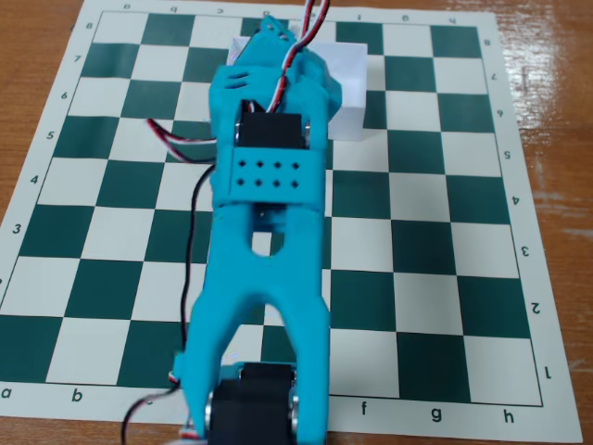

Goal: Grab the toy horse and put it in the box.

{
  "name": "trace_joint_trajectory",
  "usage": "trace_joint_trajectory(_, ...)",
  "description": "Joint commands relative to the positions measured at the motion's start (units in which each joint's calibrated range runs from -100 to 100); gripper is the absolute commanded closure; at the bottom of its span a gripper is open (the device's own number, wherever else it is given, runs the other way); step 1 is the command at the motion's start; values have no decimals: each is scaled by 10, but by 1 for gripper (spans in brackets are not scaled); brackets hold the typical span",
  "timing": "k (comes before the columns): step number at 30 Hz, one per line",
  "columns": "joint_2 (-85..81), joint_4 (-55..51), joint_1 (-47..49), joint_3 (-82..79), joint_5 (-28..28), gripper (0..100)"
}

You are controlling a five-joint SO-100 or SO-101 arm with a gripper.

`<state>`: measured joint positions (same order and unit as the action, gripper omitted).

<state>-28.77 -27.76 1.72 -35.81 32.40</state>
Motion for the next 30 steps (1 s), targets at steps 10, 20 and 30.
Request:
trace_joint_trajectory(10, 387, -12, -14, 400, -14, 100)
trace_joint_trajectory(20, 581, -16, -4, 569, -16, 95)
trace_joint_trajectory(30, 613, -19, -7, 605, -28, 69)
